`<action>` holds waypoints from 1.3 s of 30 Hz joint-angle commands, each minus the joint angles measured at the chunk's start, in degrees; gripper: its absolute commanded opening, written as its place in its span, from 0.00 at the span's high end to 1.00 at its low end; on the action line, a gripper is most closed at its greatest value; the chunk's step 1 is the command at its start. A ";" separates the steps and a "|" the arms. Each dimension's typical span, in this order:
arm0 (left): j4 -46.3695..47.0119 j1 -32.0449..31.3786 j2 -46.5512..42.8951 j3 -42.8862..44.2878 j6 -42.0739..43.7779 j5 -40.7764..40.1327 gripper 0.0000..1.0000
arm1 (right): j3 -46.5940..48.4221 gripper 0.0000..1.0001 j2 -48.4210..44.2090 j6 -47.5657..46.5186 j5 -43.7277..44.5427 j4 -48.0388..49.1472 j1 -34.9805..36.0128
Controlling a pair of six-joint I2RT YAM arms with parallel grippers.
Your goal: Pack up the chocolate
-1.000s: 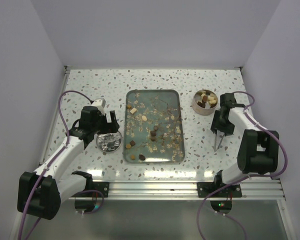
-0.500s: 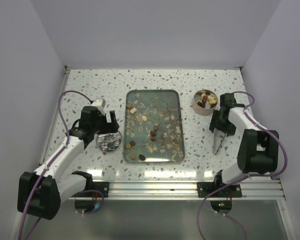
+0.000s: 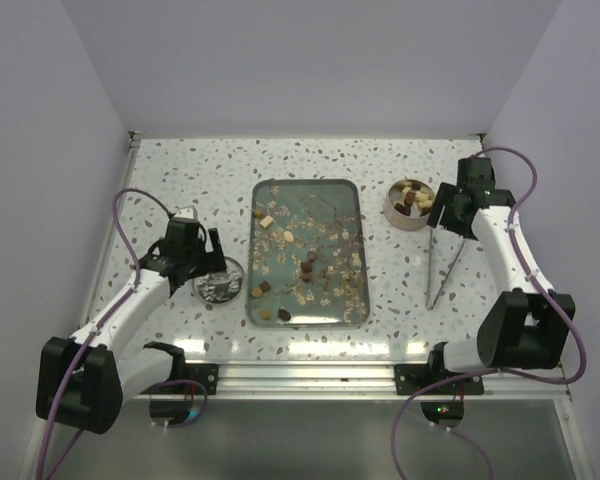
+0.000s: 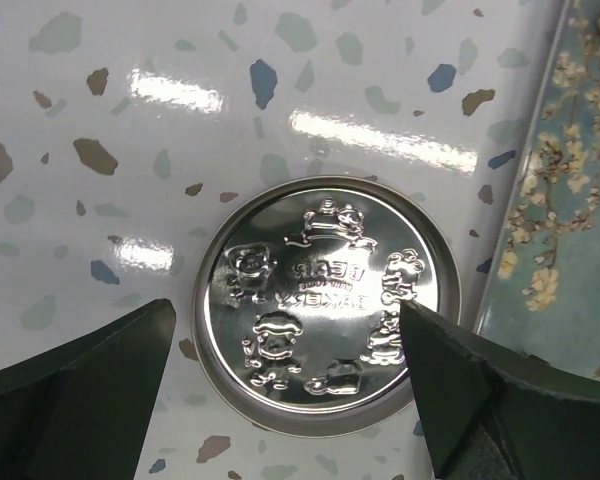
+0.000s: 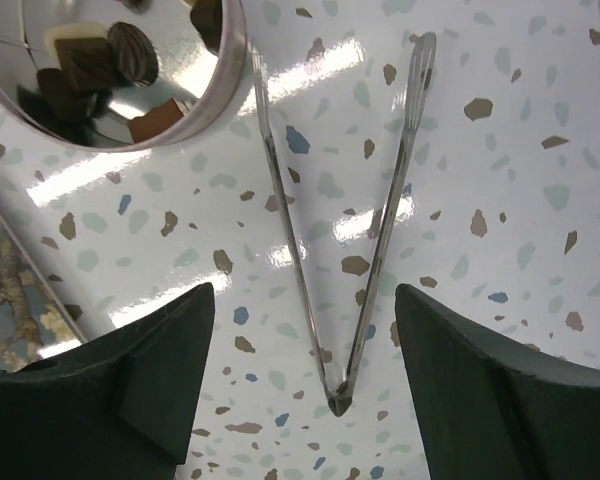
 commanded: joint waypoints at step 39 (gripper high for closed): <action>-4.36 3.81 2.03 -7.14 -16.88 -9.68 0.69 | 11.09 0.31 -0.59 -3.75 -2.12 4.06 0.01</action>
